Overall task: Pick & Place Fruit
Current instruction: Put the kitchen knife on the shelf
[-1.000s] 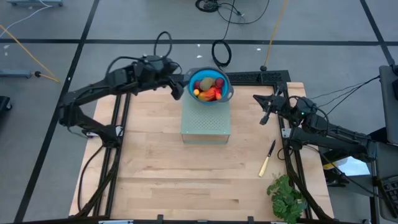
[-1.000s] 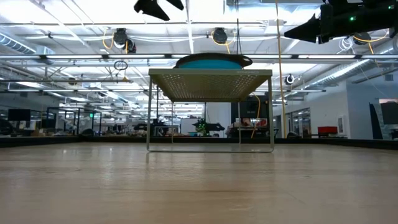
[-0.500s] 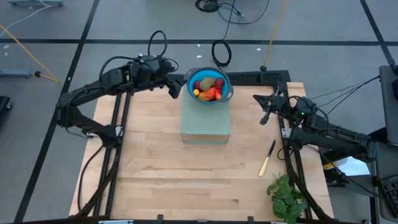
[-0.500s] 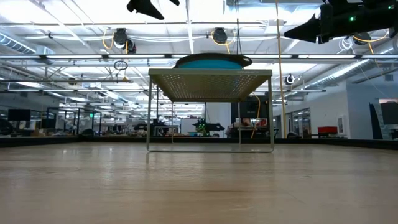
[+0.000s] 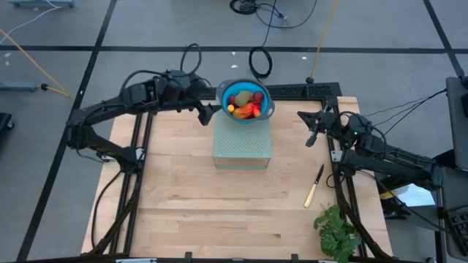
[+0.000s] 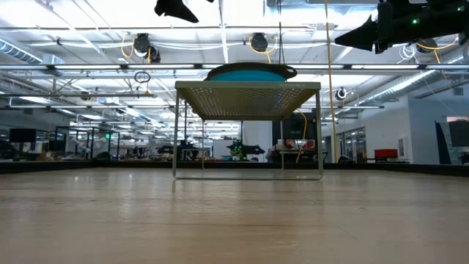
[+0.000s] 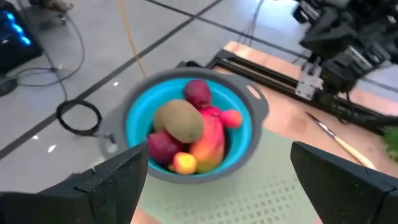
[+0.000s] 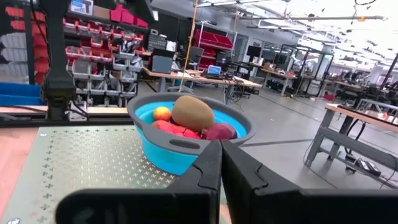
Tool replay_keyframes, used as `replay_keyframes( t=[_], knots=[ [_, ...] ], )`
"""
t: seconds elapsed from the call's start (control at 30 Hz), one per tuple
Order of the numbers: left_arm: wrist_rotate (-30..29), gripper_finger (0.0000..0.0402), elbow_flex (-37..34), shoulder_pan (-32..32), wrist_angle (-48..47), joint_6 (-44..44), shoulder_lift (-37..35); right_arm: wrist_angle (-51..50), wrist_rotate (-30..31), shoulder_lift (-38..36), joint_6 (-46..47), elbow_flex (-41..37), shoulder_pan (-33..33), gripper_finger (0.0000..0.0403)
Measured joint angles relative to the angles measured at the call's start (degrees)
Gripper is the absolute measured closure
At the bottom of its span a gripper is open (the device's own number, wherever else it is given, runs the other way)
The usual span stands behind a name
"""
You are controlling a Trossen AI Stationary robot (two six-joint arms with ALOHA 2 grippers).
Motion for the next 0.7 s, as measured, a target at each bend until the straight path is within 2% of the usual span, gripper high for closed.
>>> replay_keyframes(
  t=[0.37,0.47,0.7],
  knots=[
    [-0.16,0.0009,-10.43,-4.38,9.51,-0.78,-1.79,-0.9,-0.21,0.01,1.82,0.0,0.02,0.0399],
    [-0.02,0.0009,-13.39,-5.52,15.25,-0.84,-2.84,-1.19,-0.32,0.04,3.01,0.0,0.02,0.0399],
    [0.02,0.0009,-22.8,-8.03,22.21,-1.48,-7.72,-1.26,-4.68,0.29,5.09,0.0,0.04,0.0399]
  ],
)
